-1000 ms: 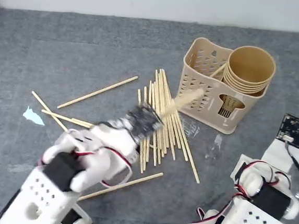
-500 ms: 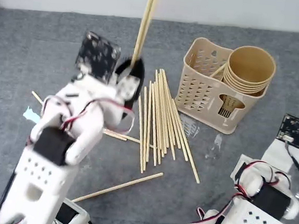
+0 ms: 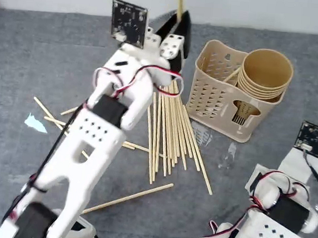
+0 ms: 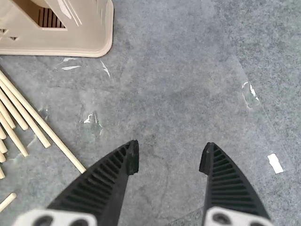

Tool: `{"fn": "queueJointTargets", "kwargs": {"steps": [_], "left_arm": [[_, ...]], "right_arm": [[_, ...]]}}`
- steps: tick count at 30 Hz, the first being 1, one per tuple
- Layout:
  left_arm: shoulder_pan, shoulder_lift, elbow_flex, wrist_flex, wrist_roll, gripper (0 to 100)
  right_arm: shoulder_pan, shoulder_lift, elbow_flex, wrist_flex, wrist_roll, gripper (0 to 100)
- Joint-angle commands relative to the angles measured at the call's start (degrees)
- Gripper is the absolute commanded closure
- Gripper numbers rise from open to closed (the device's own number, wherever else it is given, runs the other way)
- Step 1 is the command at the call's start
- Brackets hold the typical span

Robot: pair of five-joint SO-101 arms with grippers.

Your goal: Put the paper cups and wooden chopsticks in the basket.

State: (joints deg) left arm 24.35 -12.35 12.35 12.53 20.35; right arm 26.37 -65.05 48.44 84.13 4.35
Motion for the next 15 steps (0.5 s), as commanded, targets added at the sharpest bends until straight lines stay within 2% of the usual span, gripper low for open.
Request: {"fn": "queueJointTargets", "kwargs": {"steps": [1,8,15], "left_arm": [[1.1,2.3,-5.5,-3.8,4.7,99],[5.4,5.9,-6.8,-4.3,6.0,99],[5.6,12.7,-6.8,-13.9,5.6,99]], "right_arm": [[-0.6,-1.0,-2.9,0.6,0.4,77.2],[-0.6,-1.0,-2.9,1.6,0.5,77.2],[-0.6,-1.0,-2.9,1.7,0.5,77.2]]}}
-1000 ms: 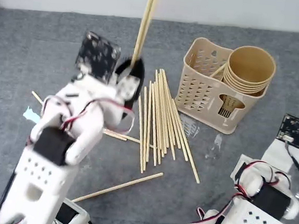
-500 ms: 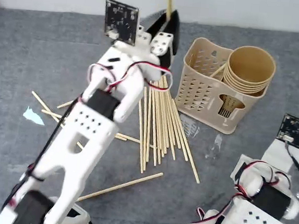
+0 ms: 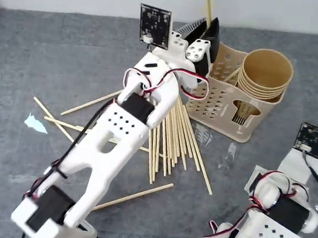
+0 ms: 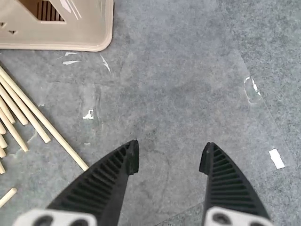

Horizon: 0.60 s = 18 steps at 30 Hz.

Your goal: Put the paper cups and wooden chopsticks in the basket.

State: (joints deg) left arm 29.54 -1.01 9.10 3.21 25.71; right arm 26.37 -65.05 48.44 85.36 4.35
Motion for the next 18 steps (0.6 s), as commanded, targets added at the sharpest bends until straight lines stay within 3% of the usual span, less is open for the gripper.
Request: {"fn": "queueJointTargets", "kwargs": {"steps": [1,11,14,18], "left_arm": [[0.5,2.7,-3.6,-5.5,0.3,99],[0.2,11.0,-3.6,-6.0,0.2,99],[0.6,10.9,-4.0,-0.7,0.2,98],[1.8,9.3,-6.6,10.6,0.4,86]], "right_arm": [[-0.6,-1.0,-2.9,0.5,0.5,77.2],[-0.6,-1.0,-2.9,0.5,0.5,77.2],[-0.6,-1.0,-2.9,0.5,0.5,77.2],[-0.6,-1.0,-2.8,0.5,0.5,77.2]]}}
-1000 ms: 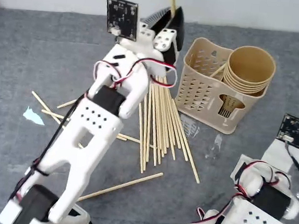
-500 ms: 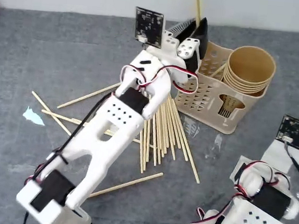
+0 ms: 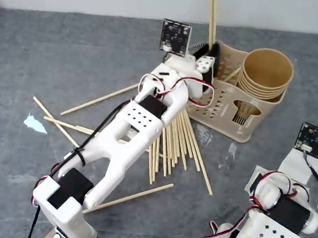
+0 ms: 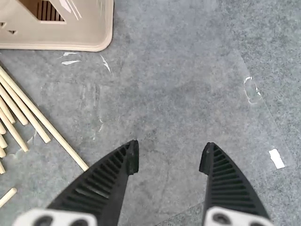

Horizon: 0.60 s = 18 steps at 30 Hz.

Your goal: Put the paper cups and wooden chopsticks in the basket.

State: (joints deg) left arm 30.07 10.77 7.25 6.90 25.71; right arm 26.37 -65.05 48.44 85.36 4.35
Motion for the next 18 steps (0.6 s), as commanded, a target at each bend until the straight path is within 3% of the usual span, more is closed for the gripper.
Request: {"fn": "queueJointTargets", "kwargs": {"steps": [1,13,18], "left_arm": [[1.5,-3.2,-5.5,9.7,0.4,84],[2.9,-23.8,-8.6,29.3,0.3,84],[2.8,-36.7,-8.3,38.9,0.1,94]], "right_arm": [[-0.6,-1.0,-2.8,0.5,0.5,77.2],[-0.6,-1.0,-2.8,0.6,0.5,77.2],[-4.4,-1.0,-2.9,3.5,0.6,77.2]]}}
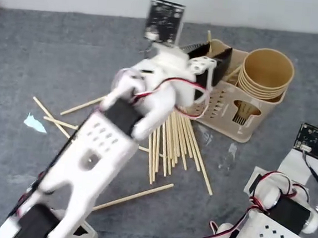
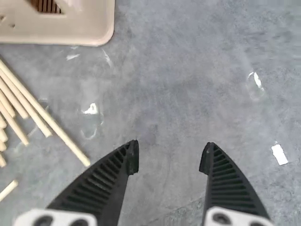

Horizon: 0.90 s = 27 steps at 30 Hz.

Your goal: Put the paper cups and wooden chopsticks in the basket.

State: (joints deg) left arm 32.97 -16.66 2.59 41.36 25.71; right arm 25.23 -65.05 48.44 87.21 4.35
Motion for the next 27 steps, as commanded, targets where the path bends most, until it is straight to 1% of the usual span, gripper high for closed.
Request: {"fn": "queueJointTargets", "kwargs": {"steps": [1,3,5,8,11,15,16,18,21,24,27], "left_arm": [[-0.6,-11.8,-3.6,6.8,-0.8,96],[-1.7,-16.5,-3.6,11.6,-4.2,99],[-3.3,-21.6,-3.6,17.5,-6.3,99],[-7.1,-29.0,-3.6,26.9,-6.5,99],[-10.9,-35.6,-3.5,35.8,-6.6,99],[-16.8,-43.7,0.5,43.6,-6.8,99],[-18.5,-45.8,2.6,44.7,-7.2,99],[-22.2,-50.0,8.3,46.2,-10.3,99],[-27.8,-57.1,18.9,46.4,-13.7,99],[-32.0,-65.6,30.2,44.4,-14.2,99],[-35.1,-75.5,41.4,40.7,-14.2,99]], "right_arm": [[-4.8,-1.0,-2.9,2.4,0.6,77.2],[-7.6,-1.0,-2.9,3.1,0.4,77.2],[-9.8,-1.0,-2.9,3.1,0.3,77.2],[-13.0,-1.0,-2.9,2.8,0.2,77.2],[-18.9,-0.5,-2.7,3.3,0.1,77.3],[-26.0,-0.9,-1.7,3.0,-0.1,77.3],[-27.2,-0.9,-1.7,2.2,-0.8,77.3],[-28.6,-0.3,-1.3,-0.2,-4.0,77.3],[-31.1,-0.2,-0.3,-3.7,-7.7,77.3],[-35.9,-0.2,0.1,-5.3,-7.5,77.3],[-40.0,-0.2,0.1,-7.1,-5.5,77.3]]}}
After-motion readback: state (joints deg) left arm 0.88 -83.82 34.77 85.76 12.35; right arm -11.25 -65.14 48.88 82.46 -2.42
